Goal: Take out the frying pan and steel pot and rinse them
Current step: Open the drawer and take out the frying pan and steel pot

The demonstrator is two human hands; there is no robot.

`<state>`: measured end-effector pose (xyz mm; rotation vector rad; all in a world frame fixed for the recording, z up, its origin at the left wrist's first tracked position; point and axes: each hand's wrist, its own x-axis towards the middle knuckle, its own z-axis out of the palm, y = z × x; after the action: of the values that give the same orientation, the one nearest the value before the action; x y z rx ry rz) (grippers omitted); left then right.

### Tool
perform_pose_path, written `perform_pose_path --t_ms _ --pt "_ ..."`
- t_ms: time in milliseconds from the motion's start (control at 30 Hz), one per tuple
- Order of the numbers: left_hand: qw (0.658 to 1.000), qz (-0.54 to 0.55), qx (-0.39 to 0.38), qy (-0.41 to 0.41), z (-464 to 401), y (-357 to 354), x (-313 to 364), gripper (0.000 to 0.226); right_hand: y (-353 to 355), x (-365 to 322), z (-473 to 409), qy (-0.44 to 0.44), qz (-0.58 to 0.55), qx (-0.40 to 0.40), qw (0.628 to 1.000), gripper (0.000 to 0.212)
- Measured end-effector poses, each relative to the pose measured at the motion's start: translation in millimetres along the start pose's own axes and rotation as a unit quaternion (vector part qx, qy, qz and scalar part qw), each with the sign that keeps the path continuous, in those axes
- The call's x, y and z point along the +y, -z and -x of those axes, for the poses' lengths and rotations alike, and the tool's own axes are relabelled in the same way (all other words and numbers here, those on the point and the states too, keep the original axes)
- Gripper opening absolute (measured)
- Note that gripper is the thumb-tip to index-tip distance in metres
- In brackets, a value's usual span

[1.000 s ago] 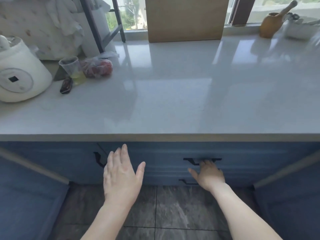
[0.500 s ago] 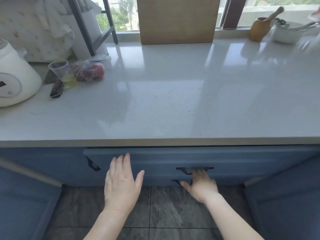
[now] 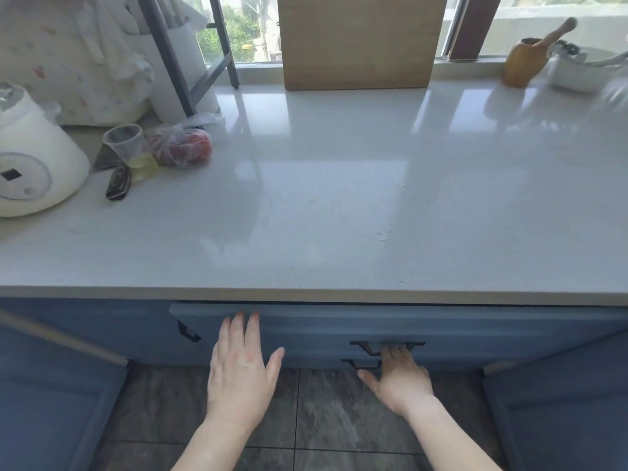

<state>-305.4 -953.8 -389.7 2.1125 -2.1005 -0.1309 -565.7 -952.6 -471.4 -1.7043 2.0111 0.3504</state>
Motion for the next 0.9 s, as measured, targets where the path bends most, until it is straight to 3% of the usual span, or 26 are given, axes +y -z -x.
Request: perform_pose_path --t_ms 433,600,700,800,833,867,900 --pt "0.999 -0.014 -0.03 -0.026 20 -5 -14 0.079 -10 -2 33 -0.002 0.018 0.019 1.0 0.078" --pt "0.997 -0.02 -0.068 -0.029 45 -1 -18 0.083 -22 5 81 -0.007 -0.091 0.033 0.995 0.074" --pt "0.997 -0.009 -0.07 -0.04 61 0 -23 0.085 -16 9 129 0.009 -0.215 0.132 0.968 0.06" --pt "0.996 0.007 -0.083 -0.032 74 1 -23 0.085 4 23 168 0.007 -0.301 0.362 0.882 0.025" --pt "0.996 0.014 -0.089 -0.019 77 2 -21 0.086 12 32 173 -0.007 -0.292 0.43 0.855 0.024" --pt "0.996 0.017 -0.086 0.0 79 3 -19 0.09 20 44 174 -0.027 -0.271 0.46 0.845 0.038" --pt "0.997 0.015 -0.067 0.023 80 4 -16 0.095 29 56 171 -0.063 -0.248 0.45 0.855 0.053"
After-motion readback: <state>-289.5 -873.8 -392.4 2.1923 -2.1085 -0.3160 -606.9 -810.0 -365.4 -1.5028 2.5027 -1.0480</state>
